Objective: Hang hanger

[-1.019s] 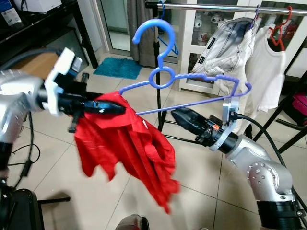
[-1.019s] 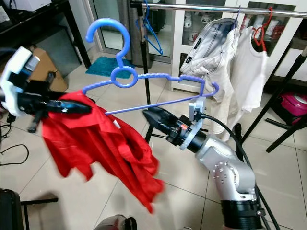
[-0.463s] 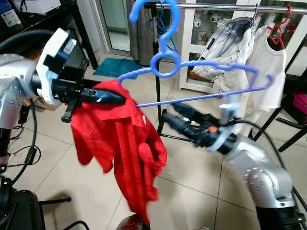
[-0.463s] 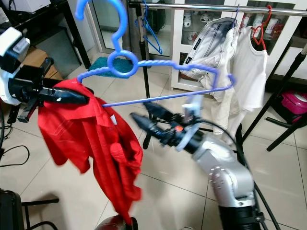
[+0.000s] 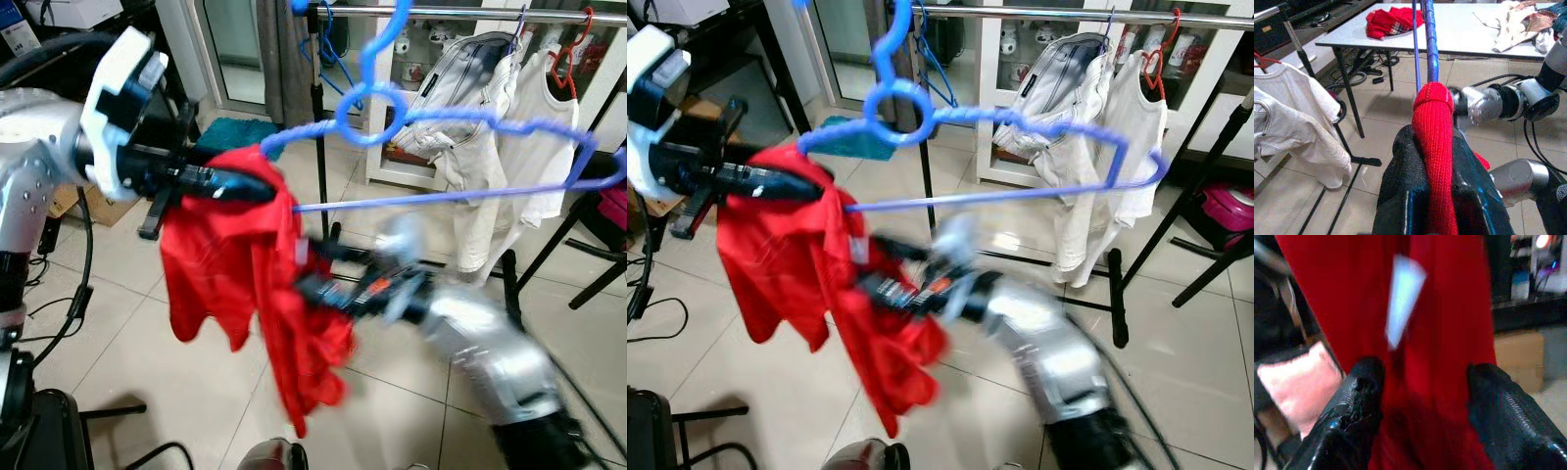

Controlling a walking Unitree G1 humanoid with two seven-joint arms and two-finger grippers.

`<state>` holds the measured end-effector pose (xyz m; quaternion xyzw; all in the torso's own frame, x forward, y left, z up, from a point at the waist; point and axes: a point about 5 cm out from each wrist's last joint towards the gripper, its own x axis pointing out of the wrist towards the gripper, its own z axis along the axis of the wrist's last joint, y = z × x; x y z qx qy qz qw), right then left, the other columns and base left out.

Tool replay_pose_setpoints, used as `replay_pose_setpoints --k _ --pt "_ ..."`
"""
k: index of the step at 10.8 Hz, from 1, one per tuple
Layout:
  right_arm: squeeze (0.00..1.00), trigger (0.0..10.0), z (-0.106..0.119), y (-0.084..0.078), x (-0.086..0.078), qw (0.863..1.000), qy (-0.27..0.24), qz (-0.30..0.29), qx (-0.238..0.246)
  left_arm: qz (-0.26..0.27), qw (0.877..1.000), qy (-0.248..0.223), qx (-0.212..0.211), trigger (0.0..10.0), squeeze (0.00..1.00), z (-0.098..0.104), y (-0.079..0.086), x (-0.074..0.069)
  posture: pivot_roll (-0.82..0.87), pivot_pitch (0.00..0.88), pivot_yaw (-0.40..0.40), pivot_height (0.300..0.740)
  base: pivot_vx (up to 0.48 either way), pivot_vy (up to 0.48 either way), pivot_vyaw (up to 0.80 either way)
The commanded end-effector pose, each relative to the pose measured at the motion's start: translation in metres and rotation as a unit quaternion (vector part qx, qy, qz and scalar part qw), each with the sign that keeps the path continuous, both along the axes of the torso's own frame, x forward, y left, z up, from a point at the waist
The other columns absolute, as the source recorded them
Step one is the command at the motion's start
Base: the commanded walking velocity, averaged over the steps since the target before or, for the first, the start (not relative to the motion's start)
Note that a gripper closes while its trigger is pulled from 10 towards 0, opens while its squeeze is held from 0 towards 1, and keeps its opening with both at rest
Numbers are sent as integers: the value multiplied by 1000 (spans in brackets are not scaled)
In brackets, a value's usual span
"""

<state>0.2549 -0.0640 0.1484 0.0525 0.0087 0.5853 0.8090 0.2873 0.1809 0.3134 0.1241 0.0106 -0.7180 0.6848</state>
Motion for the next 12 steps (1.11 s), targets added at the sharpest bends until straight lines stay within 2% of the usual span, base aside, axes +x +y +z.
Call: replay_pose_setpoints --k 1,3,4,5,6,7,8,12 --pt "0 10000 -12 4 3 999 6 -6 -40 -7 1000 -25 -15 0 0 14 -3 -4 40 65 145 740 0 0 0" --pt "0 10000 -45 4 7 993 36 -1 -114 0 999 -33 -25 0 0 18 -5 -3 41 61 140 740 0 0 0" --pt "0 10000 -56 0 8 989 47 -1 -140 4 999 -35 -26 0 0 19 -4 -3 41 57 136 740 0 0 0" --pt "0 10000 -76 -8 8 980 62 -5 -188 10 999 -37 -28 0 0 19 -3 -3 41 50 131 740 0 0 0" --pt "0 4157 -90 -18 8 974 80 -11 -210 16 999 -41 -28 0 0 20 0 -3 42 45 127 740 0 0 0" --pt "0 1843 -98 -26 8 970 91 -15 -223 22 998 -44 -28 0 0 21 2 -2 42 38 124 740 0 0 0" --pt "0 0 -105 -32 7 967 99 -17 -234 26 998 -45 -26 0 0 21 4 -2 42 39 124 740 0 0 0" --pt "0 0 -125 -63 3 952 128 -37 -277 47 998 -45 -16 0 0 16 13 0 32 49 134 740 0 0 0"
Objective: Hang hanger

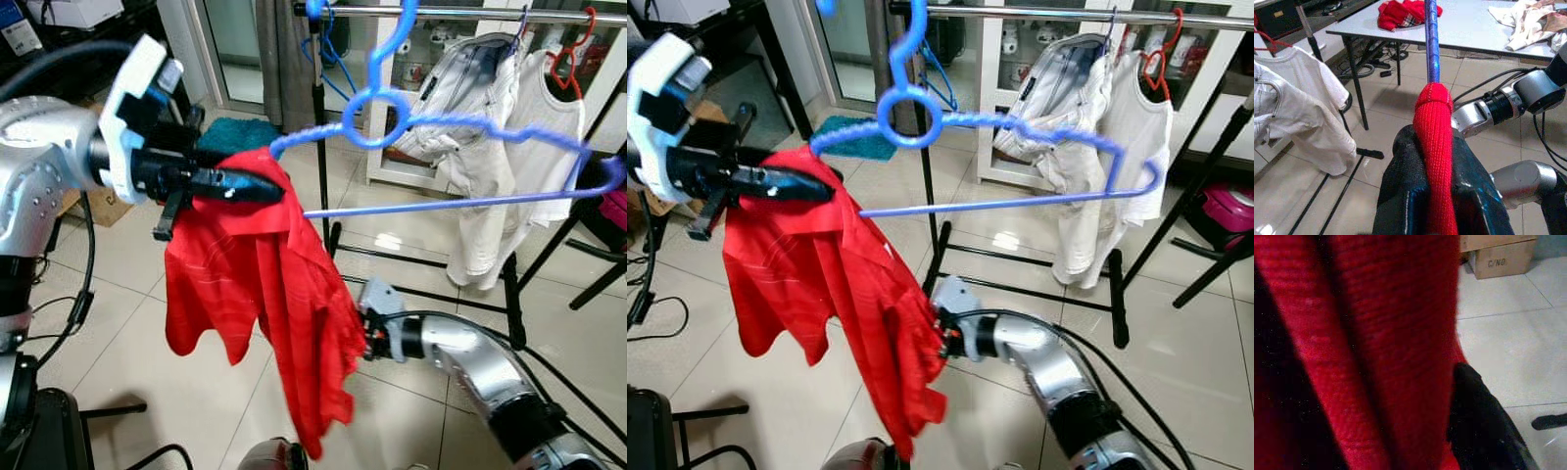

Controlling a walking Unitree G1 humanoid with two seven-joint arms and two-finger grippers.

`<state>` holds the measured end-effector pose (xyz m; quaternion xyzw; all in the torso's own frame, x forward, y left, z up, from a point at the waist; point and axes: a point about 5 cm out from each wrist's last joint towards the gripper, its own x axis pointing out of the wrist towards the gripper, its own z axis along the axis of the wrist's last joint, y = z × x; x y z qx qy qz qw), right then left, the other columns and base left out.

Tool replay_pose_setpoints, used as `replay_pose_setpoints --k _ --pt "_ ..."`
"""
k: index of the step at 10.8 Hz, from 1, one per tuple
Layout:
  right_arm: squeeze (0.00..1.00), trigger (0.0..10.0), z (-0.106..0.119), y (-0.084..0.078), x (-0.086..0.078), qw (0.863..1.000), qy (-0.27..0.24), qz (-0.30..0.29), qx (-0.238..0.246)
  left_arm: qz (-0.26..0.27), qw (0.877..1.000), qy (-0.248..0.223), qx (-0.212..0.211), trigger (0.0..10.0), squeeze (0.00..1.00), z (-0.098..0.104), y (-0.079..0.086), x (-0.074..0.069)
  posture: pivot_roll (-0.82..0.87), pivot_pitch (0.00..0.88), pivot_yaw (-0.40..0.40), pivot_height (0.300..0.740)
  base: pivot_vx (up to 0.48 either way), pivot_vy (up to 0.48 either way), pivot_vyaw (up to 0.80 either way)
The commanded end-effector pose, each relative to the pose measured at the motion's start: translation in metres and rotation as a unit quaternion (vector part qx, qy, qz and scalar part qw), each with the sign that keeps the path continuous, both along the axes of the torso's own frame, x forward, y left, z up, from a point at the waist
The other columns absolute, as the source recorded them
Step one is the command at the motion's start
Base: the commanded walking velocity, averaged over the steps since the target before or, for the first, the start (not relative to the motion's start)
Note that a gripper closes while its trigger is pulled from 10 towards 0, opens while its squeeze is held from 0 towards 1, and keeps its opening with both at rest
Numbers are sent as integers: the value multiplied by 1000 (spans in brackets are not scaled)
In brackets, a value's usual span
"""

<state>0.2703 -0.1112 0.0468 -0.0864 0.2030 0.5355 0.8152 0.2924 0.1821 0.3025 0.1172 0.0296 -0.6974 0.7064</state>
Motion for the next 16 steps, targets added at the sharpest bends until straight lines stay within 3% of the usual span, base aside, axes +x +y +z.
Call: replay_pose_setpoints --k 1,3,5,6,7,8,9,10,11,12,15,16 --pt "0 0 -24 -22 -9 997 45 -36 -55 22 998 -61 -16 0 0 24 15 -4 31 53 137 740 0 0 0" --pt "0 0 -20 -54 3 989 31 -130 -60 50 997 -50 6 0 0 9 27 -7 29 61 142 740 0 0 0" --pt "0 0 -20 -79 2 981 27 -176 -75 67 997 -47 13 0 0 3 36 -12 32 61 140 740 0 0 0" --pt "0 0 -16 -99 5 970 15 -230 -76 78 996 -41 18 0 0 -2 42 -19 32 62 136 740 0 0 0" --pt "0 0 -4 -119 14 950 -2 -308 -47 91 995 -36 27 0 0 -10 48 -26 33 62 129 740 0 0 0" --pt "0 0 5 -128 19 936 -13 -351 -23 99 994 -34 33 0 0 -16 51 -29 32 61 125 740 0 0 0" --pt "0 0 19 -146 29 899 -33 -436 16 111 993 -29 36 0 0 -24 53 -35 31 62 121 740 0 0 0" --pt "0 0 25 -156 33 875 -41 -481 33 120 992 -27 40 0 0 -28 55 -38 30 62 118 740 0 0 0" --pt "0 0 36 -173 38 832 -49 -549 62 137 988 -32 57 0 0 -36 60 -42 30 62 119 740 0 0 0" --pt "0 0 41 -183 41 805 -37 -586 90 149 986 -29 64 0 0 -40 63 -45 28 61 121 740 0 0 0" --pt "0 0 49 -200 41 784 -34 -612 99 186 978 -34 87 0 0 -50 77 -54 30 60 121 740 0 0 0" --pt "0 0 54 -208 42 777 -38 -622 93 206 970 -46 124 0 0 -56 87 -57 34 62 120 740 0 0 0"
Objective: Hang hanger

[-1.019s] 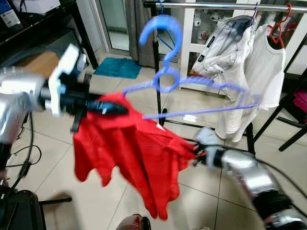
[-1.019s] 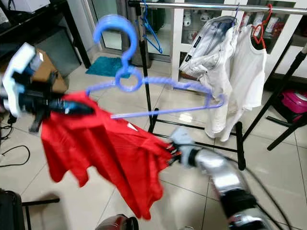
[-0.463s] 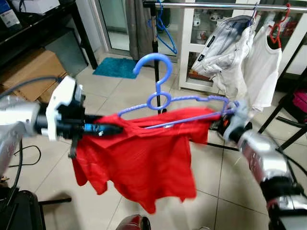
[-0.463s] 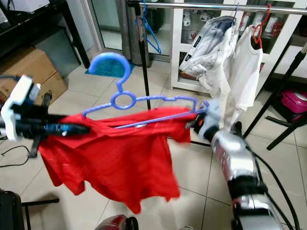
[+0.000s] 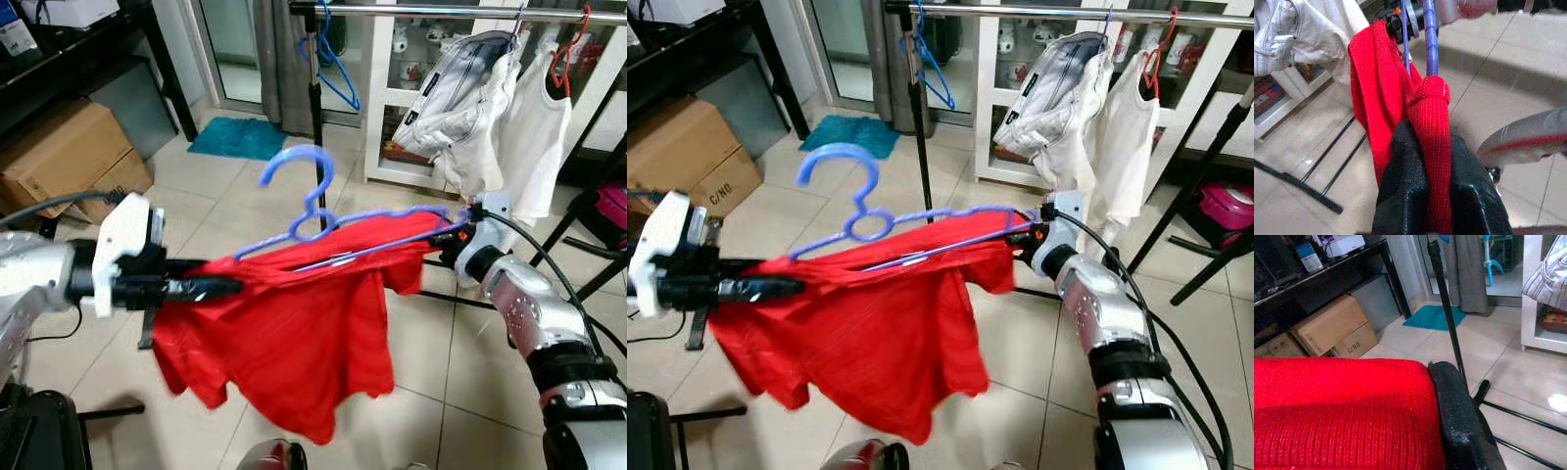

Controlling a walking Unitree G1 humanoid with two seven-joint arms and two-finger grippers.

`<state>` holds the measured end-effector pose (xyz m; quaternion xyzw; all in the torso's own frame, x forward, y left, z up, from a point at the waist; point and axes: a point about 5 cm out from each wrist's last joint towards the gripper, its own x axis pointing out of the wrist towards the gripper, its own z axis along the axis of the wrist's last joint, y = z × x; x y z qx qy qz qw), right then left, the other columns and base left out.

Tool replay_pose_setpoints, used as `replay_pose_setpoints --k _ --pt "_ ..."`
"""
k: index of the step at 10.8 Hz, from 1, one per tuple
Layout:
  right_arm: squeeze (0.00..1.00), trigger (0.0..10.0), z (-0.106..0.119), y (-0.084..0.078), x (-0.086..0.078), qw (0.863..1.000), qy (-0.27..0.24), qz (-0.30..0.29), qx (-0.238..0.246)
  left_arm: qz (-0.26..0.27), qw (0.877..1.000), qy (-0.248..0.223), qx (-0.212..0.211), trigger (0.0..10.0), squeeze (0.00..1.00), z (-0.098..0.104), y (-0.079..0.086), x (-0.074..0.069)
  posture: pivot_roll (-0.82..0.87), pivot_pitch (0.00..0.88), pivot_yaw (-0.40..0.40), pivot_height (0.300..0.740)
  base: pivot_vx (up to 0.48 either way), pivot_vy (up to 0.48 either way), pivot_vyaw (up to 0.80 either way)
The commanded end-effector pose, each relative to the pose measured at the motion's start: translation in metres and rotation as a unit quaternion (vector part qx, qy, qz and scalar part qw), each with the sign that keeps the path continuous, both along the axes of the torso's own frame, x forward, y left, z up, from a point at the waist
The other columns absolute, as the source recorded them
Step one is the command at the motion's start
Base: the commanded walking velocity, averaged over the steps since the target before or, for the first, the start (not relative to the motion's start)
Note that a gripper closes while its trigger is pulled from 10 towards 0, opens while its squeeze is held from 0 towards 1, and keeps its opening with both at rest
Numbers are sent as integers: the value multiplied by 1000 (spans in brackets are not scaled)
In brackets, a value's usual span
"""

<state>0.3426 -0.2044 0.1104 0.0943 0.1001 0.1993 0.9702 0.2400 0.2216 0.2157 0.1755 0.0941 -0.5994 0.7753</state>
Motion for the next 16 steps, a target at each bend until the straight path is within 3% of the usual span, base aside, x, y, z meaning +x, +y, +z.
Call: replay_pose_setpoints --k 1,3,5,7,9,13,15,16 --pt "0 0 -7 -118 -29 961 58 -271 -17 82 994 -35 67 0 0 27 51 -7 34 62 120 740 0 0 0" --pt "0 0 6 -122 -25 963 37 -265 -25 112 987 -33 113 0 0 15 63 -9 37 61 123 740 0 0 0" --pt "0 0 12 -122 -22 964 27 -262 -26 161 974 -64 149 0 0 11 69 -2 36 60 127 740 0 0 0" --pt "0 0 14 -122 -21 966 23 -257 -32 185 970 -93 124 0 0 10 66 2 36 60 127 740 0 0 0" --pt "0 0 16 -121 -21 968 18 -249 -36 188 970 -74 135 0 0 -2 65 -5 34 61 130 740 0 0 0" --pt "0 0 34 -118 -14 973 -10 -228 -43 231 941 -33 245 0 0 -32 88 -10 35 54 126 740 0 0 0" --pt "0 0 44 -104 -10 980 -29 -190 -51 234 936 -12 261 0 0 -47 89 -10 32 51 126 740 0 0 0" --pt "0 0 51 -92 -8 984 -43 -161 -56 248 925 -13 288 0 0 -54 93 -6 26 46 129 740 0 0 0"
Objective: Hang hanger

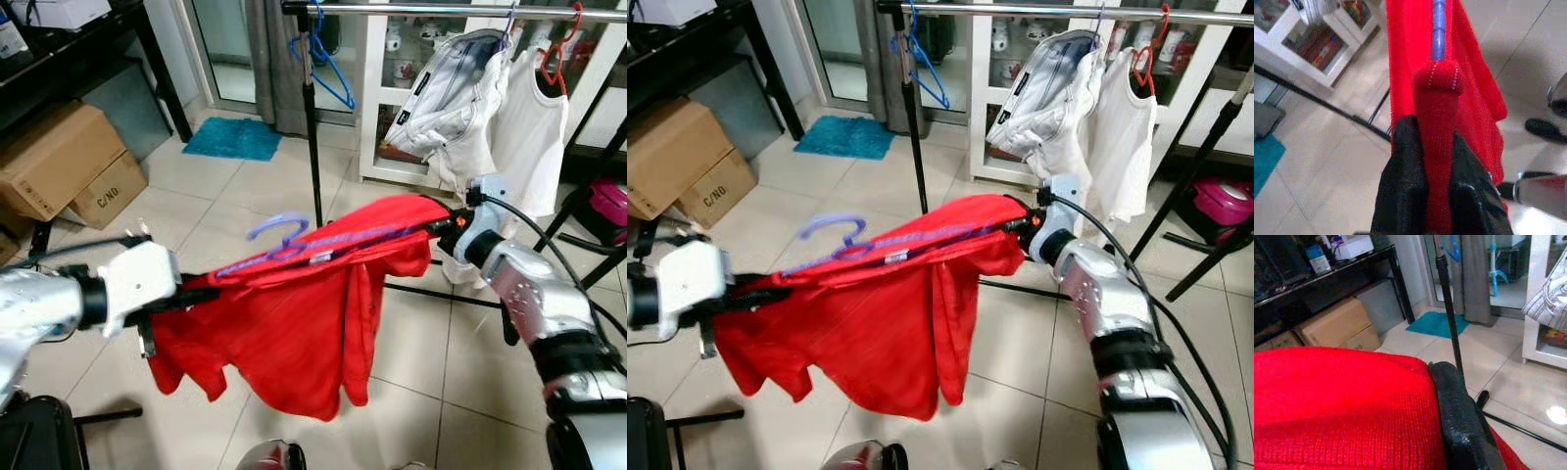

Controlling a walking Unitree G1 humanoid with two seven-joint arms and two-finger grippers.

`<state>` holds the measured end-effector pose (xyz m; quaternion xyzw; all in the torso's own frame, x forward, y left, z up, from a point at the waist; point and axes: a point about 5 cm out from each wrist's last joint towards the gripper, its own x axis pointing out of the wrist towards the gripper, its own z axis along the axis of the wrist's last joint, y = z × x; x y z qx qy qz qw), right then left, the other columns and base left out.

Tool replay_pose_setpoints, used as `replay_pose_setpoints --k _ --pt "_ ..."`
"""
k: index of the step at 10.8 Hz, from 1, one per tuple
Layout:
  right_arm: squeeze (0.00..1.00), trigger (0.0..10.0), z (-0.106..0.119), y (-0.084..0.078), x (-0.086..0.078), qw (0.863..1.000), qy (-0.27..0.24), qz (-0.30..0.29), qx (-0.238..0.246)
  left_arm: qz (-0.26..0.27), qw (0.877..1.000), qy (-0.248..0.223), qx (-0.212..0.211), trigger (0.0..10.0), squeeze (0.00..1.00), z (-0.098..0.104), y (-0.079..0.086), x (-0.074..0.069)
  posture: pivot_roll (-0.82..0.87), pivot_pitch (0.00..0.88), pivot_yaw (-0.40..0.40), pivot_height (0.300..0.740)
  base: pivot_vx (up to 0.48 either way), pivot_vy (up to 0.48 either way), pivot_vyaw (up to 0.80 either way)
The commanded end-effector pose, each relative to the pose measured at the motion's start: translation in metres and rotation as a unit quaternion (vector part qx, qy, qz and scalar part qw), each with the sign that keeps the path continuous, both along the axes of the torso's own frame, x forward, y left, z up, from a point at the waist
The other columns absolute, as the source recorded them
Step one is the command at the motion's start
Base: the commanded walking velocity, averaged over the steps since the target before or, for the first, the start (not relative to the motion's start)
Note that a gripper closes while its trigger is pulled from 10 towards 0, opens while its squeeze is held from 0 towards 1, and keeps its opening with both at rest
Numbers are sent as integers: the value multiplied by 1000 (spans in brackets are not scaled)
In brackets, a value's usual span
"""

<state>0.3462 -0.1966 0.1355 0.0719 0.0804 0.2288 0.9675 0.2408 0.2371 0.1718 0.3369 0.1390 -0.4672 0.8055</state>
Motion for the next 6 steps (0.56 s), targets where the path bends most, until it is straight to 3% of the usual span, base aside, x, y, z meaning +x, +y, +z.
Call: replay_pose_setpoints --k 1,3,4,5,6 --pt "0 0 33 -90 -11 984 -33 -170 -38 181 974 48 130 0 0 -13 81 -2 26 46 129 740 0 0 0" --pt "0 0 43 -65 -14 991 -44 -121 -46 183 973 38 136 0 0 -21 78 7 13 35 132 740 0 0 0" --pt "0 0 40 -34 -19 996 -18 -76 -37 158 977 30 138 0 0 -31 63 16 0 25 125 740 0 0 0" --pt "0 0 31 -14 -24 998 9 -56 -20 142 981 18 127 0 0 -34 51 22 -2 22 124 740 0 0 0" --pt "0 0 17 15 -31 998 46 -40 16 118 987 5 108 0 0 -39 32 29 -2 19 122 740 0 0 0"
